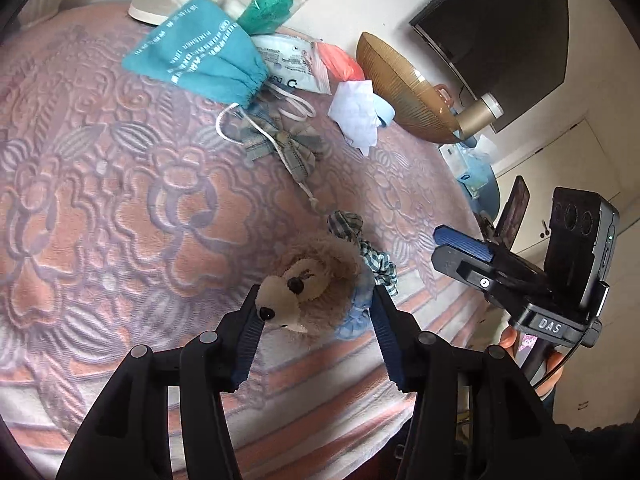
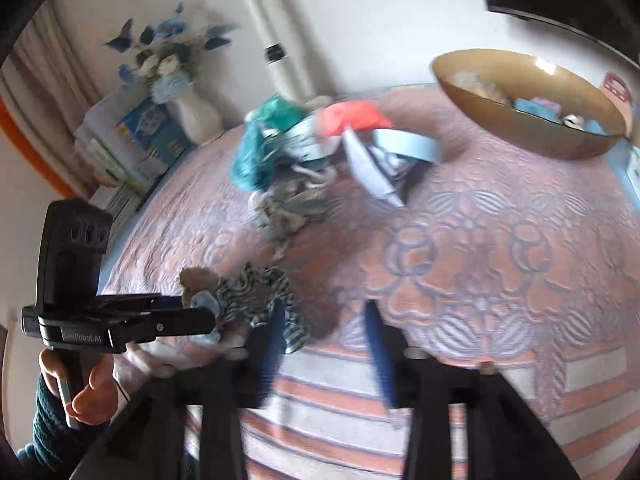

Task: Organize soft objects
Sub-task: 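Set the scrunchie aside with the right tool while the left tool grasps the teddy bear, then grasp the plaid bow with the right tool while the left tool holds the teddy bear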

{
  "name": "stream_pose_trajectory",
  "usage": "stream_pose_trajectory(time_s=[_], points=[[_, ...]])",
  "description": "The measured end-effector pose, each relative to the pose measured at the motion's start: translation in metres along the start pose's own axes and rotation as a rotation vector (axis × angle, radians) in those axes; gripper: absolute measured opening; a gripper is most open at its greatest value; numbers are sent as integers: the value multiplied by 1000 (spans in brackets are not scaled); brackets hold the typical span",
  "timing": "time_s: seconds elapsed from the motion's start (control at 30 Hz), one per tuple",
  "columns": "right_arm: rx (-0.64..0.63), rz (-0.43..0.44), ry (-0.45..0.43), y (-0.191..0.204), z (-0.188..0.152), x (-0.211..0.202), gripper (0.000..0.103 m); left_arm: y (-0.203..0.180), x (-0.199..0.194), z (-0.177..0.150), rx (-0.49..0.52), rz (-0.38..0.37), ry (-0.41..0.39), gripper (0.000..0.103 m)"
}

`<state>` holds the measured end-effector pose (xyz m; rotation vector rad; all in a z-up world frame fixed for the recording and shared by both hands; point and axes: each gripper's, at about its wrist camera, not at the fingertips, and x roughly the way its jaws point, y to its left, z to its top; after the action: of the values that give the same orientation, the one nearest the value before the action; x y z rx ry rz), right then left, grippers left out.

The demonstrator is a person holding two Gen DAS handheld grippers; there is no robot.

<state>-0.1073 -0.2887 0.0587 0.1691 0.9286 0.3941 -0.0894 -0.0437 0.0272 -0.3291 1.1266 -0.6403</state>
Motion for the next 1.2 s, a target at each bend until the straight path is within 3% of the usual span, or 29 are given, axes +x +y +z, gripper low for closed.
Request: stream_pose_trajectory(time_s=[0.03,0.17,0.33,0.43,0.63,0.7,0.8,0.87,0.93,1.03,1.07,1.13,1.17,1.2], points=[[-14,14,11,6,0,3,70,3,-7,-1,-1,26,-18,49],[-142,-85,-14,37,10,12,70,25,-36,-3,-40,146,-91,49],[-174,-82,36,52,41,48,67,59,-60,-1,-124,241,-146,49],[-149,-54,71,55,53,76,49,70,-57,0,-149,226,-139,51],[-2,-5,68,43,72,110,49,61,-41,4,-110,238,-155,56],[-3,-9,95,43,75,123,49,59,-40,6,-112,212,-165,70],[-93,-82,72,59,72,122,27,55,-35,10,-114,221,-175,73],[-137,-102,46,66,67,117,2,52,-31,13,-100,244,-184,73],[-161,-140,-24,70,63,100,1,52,-29,15,-95,255,-197,73],[-109,-129,-127,57,63,68,1,52,-28,15,-89,265,-212,73],[-86,-146,-154,51,62,57,2,52,-27,15,-90,272,-218,71],[-53,-148,-175,36,61,42,5,52,-25,18,-97,310,-227,55],[-48,-126,-150,31,61,41,7,54,-25,19,-106,329,-230,45],[-46,-93,-103,27,61,45,13,56,-25,19,-116,325,-234,44]])
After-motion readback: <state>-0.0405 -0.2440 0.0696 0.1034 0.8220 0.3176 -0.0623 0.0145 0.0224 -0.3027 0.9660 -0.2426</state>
